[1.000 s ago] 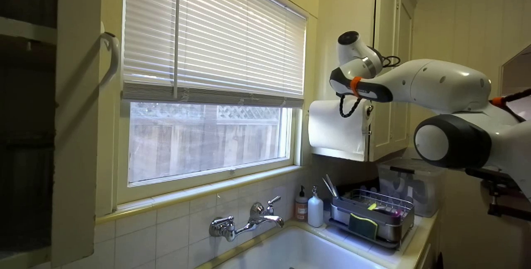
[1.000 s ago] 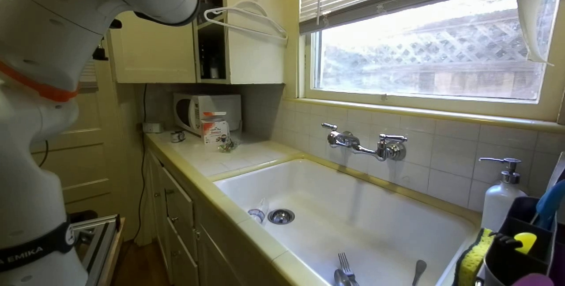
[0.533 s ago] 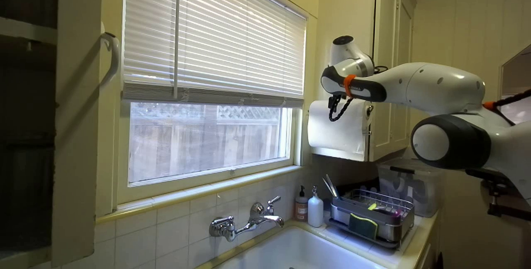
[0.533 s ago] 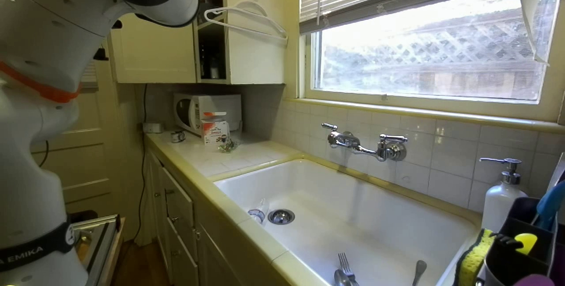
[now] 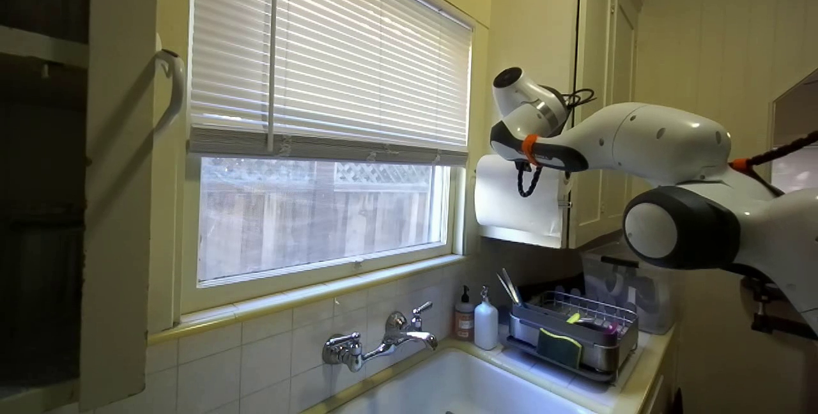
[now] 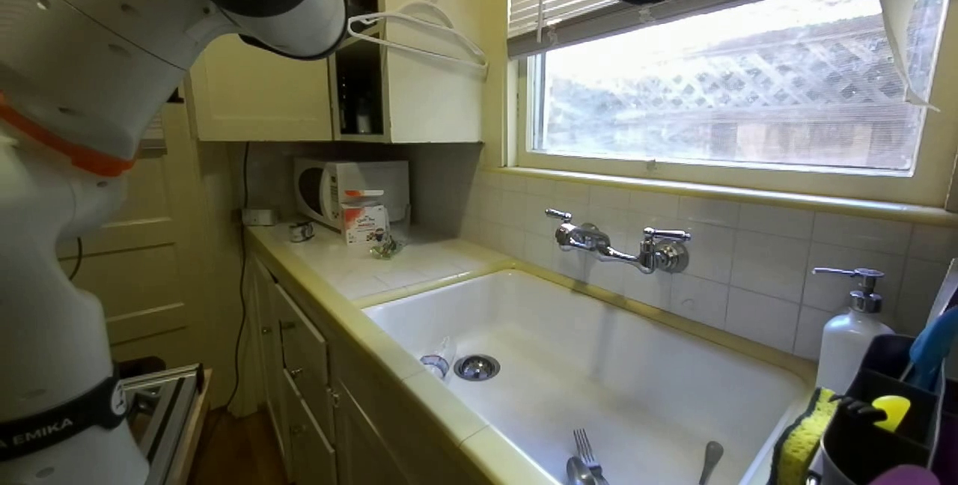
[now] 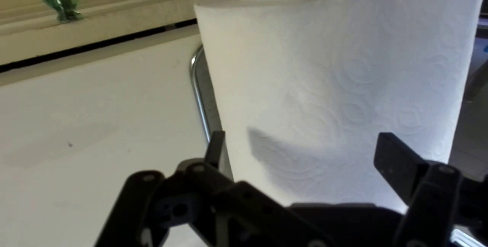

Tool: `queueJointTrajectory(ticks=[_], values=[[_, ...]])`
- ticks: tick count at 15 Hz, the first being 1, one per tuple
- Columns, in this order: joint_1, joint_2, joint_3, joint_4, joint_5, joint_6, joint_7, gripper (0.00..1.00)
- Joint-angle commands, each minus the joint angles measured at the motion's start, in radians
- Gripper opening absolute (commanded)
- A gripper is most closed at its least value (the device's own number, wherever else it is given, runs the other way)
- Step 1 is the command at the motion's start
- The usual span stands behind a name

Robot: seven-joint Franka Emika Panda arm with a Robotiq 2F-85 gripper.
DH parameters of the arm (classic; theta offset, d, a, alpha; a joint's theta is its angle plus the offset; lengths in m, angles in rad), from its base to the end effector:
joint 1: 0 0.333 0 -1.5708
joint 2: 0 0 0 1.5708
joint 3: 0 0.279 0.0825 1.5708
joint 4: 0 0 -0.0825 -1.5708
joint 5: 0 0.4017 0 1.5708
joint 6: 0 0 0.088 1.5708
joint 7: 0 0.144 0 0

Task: Pick up the tissue paper and put it on the left side of the base top

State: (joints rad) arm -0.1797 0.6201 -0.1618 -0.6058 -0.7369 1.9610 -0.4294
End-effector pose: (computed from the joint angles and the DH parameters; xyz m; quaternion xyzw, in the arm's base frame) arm 0.6853 -0.2542 0.7113 0.8489 0.0729 0.1693 0.4954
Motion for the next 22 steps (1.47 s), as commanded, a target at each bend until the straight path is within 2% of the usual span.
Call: queueJointTrajectory(ticks=[1, 13, 20, 22], values=[[0.026, 0.033, -0.045, 0.034, -0.065, -0.028, 0.002, 1.00], [0.017, 0.051, -0.087, 0.046, -0.058, -0.046, 0.016, 1.00], [0.011, 0.041, -0.094, 0.088, -0.042, -0.099, 0.076, 1.00], [0.007, 0.072, -0.098, 0.150, -0.018, -0.130, 0.052, 1.00]])
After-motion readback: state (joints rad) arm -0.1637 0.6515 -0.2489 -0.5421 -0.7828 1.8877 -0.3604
